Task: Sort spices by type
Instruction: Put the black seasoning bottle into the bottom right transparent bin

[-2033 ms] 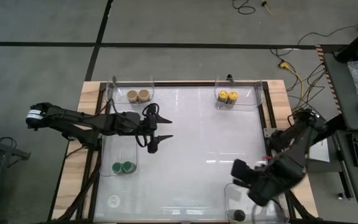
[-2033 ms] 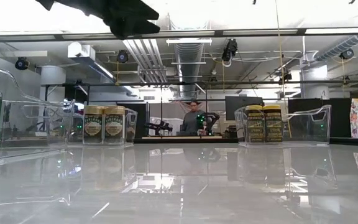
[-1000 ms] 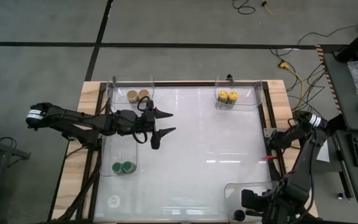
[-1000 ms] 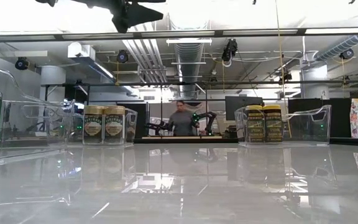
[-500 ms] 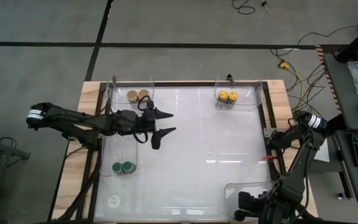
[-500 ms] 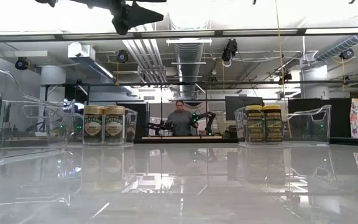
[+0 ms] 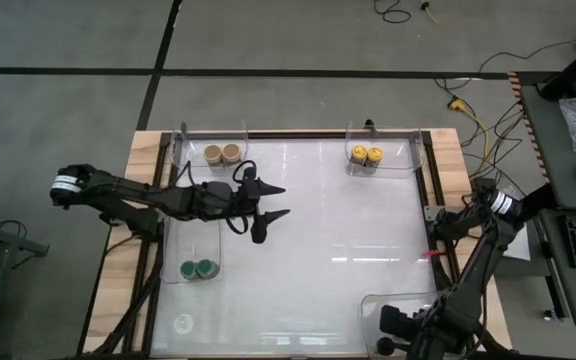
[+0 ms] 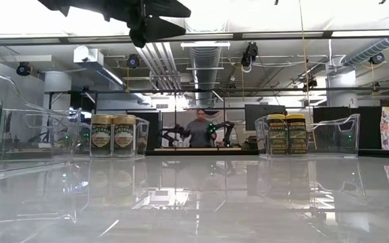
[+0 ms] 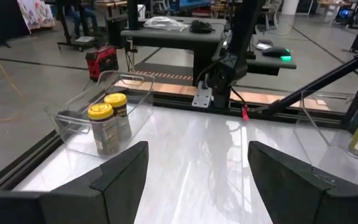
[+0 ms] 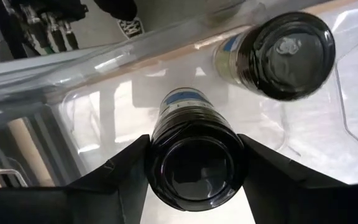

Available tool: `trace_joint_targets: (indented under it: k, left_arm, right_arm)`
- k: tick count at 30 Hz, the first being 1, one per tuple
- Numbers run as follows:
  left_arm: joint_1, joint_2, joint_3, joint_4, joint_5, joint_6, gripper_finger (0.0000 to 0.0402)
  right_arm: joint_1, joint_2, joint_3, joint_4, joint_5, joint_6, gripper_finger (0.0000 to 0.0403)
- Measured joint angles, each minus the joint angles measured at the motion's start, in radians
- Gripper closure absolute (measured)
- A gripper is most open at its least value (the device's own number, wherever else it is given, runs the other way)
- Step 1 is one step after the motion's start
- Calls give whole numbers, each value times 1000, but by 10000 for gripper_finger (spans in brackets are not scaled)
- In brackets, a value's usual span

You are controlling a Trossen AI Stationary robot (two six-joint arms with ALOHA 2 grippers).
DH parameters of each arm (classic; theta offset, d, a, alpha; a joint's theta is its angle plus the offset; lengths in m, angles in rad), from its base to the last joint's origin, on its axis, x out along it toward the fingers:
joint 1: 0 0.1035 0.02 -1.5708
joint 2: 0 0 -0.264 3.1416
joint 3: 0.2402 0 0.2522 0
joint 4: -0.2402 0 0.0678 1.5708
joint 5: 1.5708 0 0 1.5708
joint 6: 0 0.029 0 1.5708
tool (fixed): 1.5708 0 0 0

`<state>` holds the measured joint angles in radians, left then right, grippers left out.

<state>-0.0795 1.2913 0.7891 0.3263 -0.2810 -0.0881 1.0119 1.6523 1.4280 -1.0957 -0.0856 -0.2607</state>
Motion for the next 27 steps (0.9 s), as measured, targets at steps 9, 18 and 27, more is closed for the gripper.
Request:
trace_joint_targets:
  k: [9, 18, 27]
  left_arm:
    - [1, -4, 0, 5, 0, 27, 141]
    - [1, -4, 0, 4, 0, 27, 141]
    - [1, -4, 0, 2, 0, 27, 141]
  right_arm:
    - [-5, 72, 64, -33, -1, -12, 192]
    - [-6, 91, 97, -62, 20, -1, 190]
    - [-4, 133, 121, -66, 25, -2, 194]
